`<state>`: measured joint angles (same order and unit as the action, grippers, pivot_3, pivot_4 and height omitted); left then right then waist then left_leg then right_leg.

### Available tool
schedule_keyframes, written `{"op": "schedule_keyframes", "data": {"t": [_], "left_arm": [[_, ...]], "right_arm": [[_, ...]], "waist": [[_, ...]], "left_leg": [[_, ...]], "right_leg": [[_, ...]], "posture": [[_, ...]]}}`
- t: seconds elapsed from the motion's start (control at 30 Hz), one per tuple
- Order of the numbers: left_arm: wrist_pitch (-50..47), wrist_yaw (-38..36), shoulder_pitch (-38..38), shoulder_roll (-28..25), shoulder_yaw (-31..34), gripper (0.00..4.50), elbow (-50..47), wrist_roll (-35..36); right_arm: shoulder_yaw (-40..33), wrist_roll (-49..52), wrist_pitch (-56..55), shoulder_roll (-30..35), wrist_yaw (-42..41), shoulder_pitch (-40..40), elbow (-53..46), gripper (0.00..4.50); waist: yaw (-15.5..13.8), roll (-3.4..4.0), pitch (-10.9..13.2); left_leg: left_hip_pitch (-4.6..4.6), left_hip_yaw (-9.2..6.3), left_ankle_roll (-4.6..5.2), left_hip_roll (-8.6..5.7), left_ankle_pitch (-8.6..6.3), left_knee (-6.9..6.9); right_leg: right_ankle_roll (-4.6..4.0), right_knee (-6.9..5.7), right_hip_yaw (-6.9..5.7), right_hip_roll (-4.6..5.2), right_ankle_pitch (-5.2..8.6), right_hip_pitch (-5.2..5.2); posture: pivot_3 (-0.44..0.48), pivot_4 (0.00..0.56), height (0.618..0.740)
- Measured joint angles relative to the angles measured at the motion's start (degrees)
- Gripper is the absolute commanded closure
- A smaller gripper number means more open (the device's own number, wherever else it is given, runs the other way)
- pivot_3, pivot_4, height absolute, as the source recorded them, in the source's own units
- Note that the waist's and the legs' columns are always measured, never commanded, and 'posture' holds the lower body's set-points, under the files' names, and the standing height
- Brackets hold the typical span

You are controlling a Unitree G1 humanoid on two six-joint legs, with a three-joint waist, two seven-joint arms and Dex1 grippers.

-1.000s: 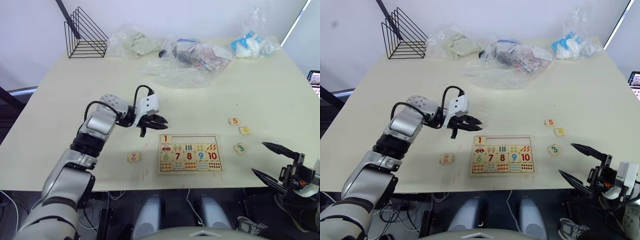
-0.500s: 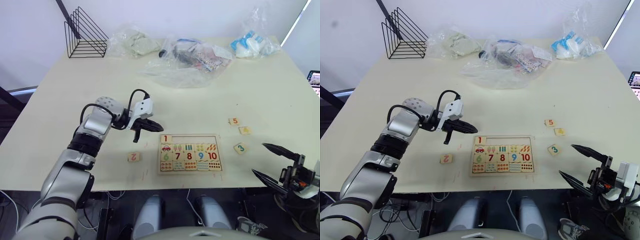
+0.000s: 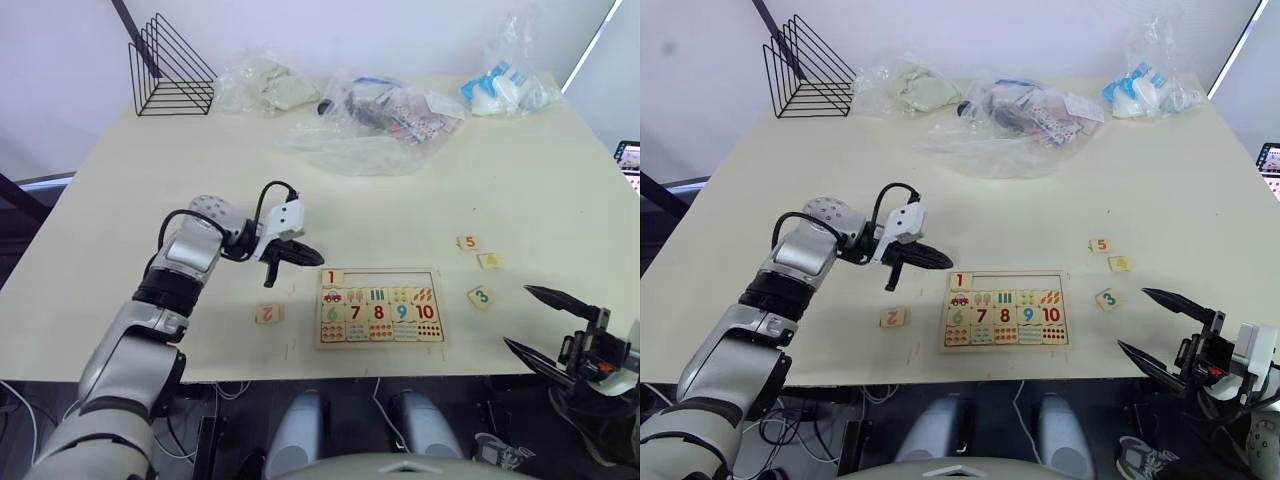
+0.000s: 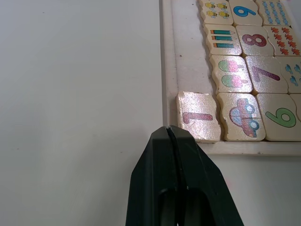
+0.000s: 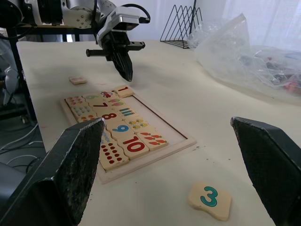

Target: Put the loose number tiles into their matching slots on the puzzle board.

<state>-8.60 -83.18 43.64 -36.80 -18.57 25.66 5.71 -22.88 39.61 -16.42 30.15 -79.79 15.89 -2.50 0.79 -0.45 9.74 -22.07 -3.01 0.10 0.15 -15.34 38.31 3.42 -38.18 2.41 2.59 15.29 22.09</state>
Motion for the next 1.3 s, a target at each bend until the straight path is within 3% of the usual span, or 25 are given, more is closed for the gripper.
{"op": "schedule_keyframes", "data": {"t": [1.3], "left_arm": [[1.67,0.45,-1.65,1.78,-0.01,4.48,0.32,-1.22]], "right_arm": [[0.0,-0.33,-0.04,0.0,0.27,-0.12,0.0,0.0]], "waist": [[0.0,0.0,0.0]], "left_leg": [[0.0,0.0,0.0,0.0,0.0,0.0]], "right_leg": [[0.0,-0.01,0.0,0.0,0.0,0.0]], "posture": [[0.0,0.15,0.74]]}}
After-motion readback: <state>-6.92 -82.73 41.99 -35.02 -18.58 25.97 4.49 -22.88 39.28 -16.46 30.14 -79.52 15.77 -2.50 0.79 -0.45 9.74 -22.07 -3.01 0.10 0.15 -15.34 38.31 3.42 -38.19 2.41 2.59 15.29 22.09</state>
